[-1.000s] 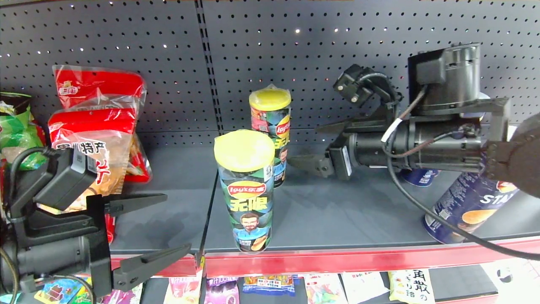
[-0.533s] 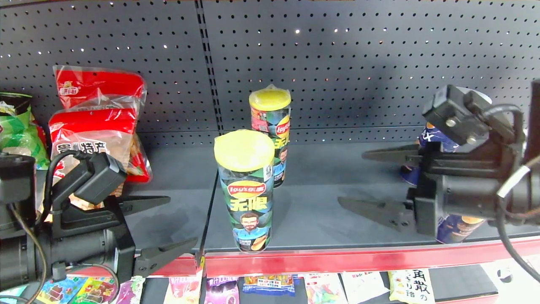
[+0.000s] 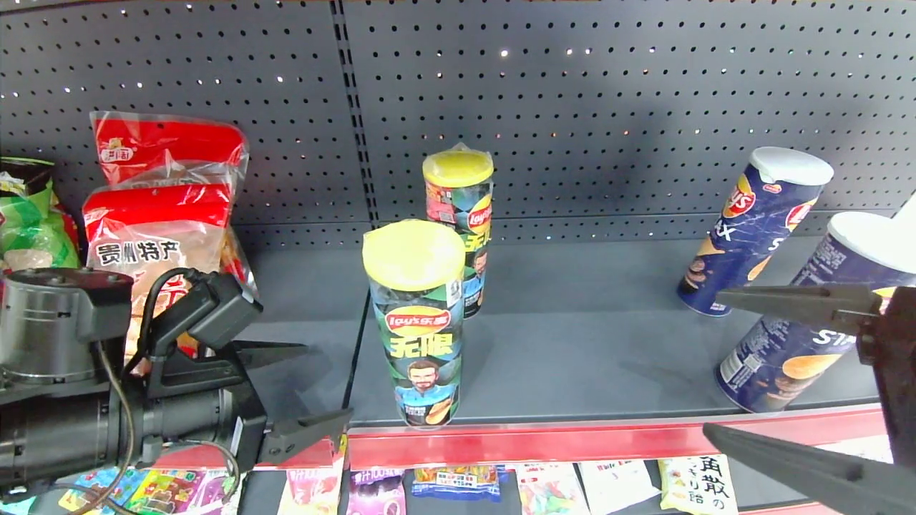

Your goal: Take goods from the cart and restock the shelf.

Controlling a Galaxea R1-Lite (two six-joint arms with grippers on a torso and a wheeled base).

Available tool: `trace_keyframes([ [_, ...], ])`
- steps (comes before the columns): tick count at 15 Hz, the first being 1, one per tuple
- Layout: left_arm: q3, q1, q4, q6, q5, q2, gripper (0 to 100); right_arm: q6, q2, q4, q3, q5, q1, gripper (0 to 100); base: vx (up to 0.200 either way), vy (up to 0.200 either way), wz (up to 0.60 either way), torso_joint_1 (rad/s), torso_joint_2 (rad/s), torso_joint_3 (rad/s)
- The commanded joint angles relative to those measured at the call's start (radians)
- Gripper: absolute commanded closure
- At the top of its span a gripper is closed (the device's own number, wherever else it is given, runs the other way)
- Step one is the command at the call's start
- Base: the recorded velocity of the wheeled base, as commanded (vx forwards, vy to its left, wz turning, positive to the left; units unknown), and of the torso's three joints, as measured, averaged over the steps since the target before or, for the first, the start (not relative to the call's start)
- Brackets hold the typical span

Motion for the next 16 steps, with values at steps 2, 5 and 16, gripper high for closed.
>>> trace_keyframes([
  [2,-0.003,-0.019,-0.011,0.016,0.000,0.058,0,0.004,-0.057,-0.002,-0.014,-0.006,-0.003,0,0.000,0.000,0.00,0.000,0.00,0.000],
  [5,-0.008,-0.033,-0.071,0.017,0.002,0.110,0,0.012,-0.077,0.001,-0.024,-0.015,-0.035,0,0.000,0.000,0.00,0.000,0.00,0.000],
  [16,-0.060,-0.049,-0.101,0.014,0.000,0.187,0,0.038,-0.065,0.002,-0.034,-0.019,-0.037,0,0.000,0.000,0.00,0.000,0.00,0.000],
])
